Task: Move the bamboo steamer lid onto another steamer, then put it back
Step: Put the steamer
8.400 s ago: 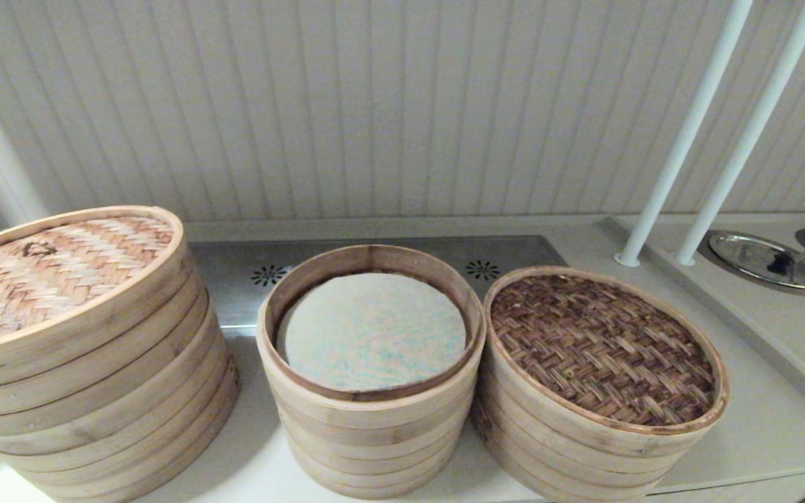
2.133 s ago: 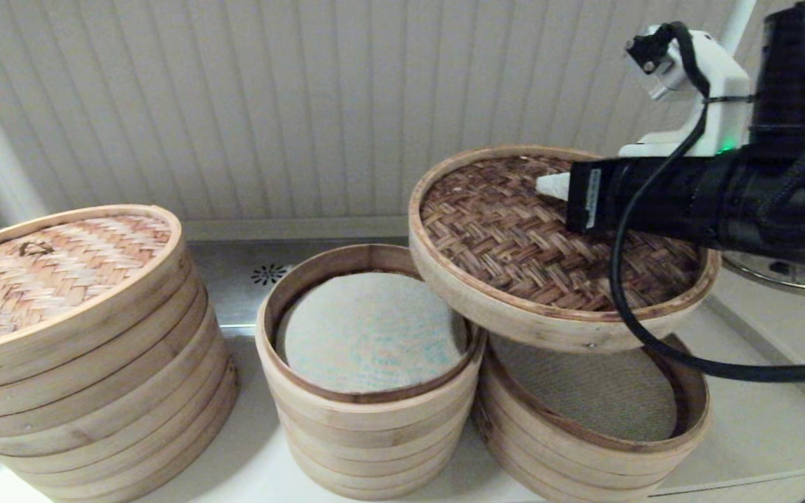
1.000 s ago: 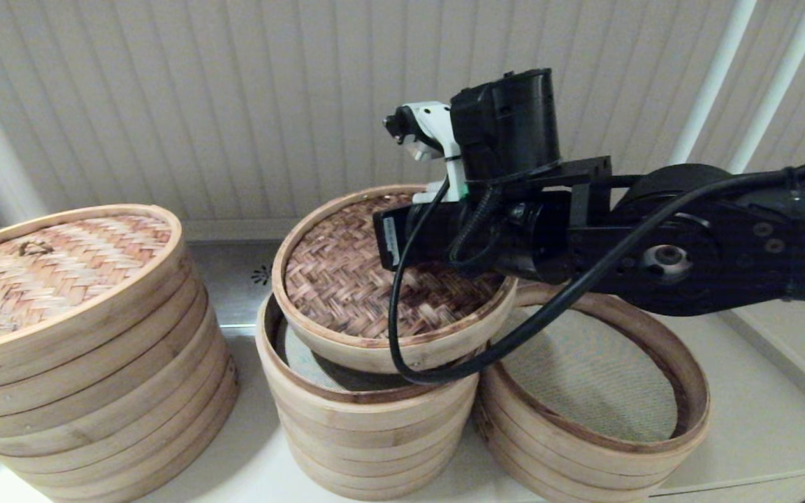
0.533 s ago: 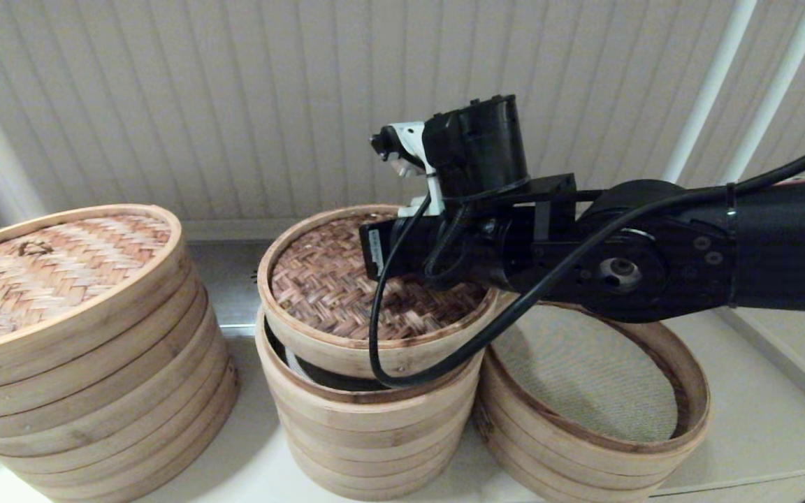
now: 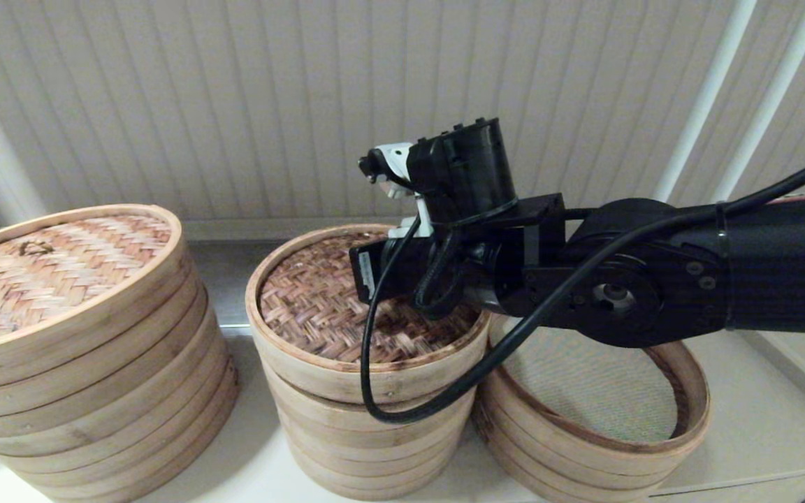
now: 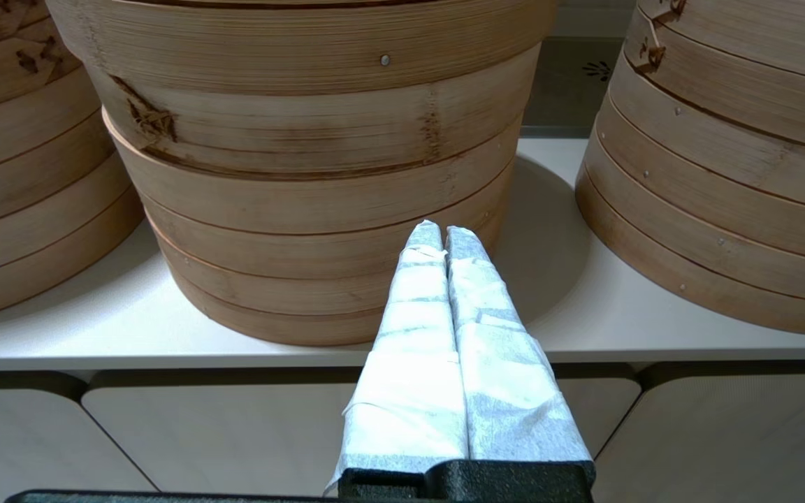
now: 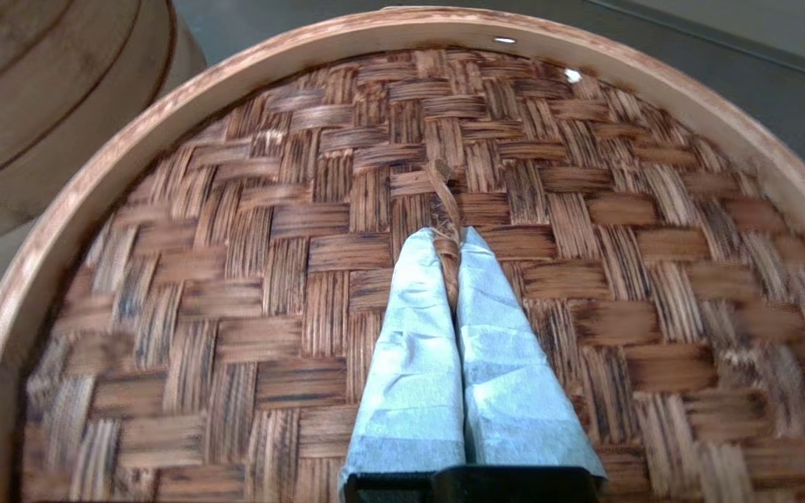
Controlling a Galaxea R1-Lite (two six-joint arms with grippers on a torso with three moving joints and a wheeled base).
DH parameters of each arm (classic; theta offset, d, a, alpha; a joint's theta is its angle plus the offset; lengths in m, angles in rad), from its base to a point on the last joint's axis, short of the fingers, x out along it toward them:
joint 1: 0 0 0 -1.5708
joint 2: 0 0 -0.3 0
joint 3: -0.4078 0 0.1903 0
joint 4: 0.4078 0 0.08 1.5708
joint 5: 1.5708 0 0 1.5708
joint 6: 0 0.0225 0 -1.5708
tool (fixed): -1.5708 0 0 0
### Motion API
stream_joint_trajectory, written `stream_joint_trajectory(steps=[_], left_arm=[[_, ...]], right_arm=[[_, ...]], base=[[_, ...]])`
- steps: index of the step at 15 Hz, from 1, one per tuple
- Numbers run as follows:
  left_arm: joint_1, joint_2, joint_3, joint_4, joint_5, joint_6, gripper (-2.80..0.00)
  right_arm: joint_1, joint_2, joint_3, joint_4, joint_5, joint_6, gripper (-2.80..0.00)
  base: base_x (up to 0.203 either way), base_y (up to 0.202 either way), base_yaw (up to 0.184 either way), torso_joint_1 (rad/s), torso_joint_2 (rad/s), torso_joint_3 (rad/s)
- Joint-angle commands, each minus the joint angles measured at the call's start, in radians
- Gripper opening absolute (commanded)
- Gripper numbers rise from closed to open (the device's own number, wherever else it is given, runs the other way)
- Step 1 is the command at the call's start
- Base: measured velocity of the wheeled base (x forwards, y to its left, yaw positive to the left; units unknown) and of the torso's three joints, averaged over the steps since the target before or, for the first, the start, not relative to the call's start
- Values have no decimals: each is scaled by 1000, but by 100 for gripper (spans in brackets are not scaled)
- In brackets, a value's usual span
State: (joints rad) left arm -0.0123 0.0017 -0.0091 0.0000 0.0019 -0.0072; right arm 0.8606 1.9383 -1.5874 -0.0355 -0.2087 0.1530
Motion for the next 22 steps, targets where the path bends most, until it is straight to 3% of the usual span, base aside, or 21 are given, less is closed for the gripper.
stream_joint_trajectory(steps=[1,22], left_arm=[[0,0,0,1,1,0,-280],[0,0,0,0,1,0,-280]], right_arm=[[1,-7,9,-1,-1,5,-280],[20,2,-17,-3,-5,0,-280]], base=[[0,0,0,0,0,0],[0,0,0,0,0,0]])
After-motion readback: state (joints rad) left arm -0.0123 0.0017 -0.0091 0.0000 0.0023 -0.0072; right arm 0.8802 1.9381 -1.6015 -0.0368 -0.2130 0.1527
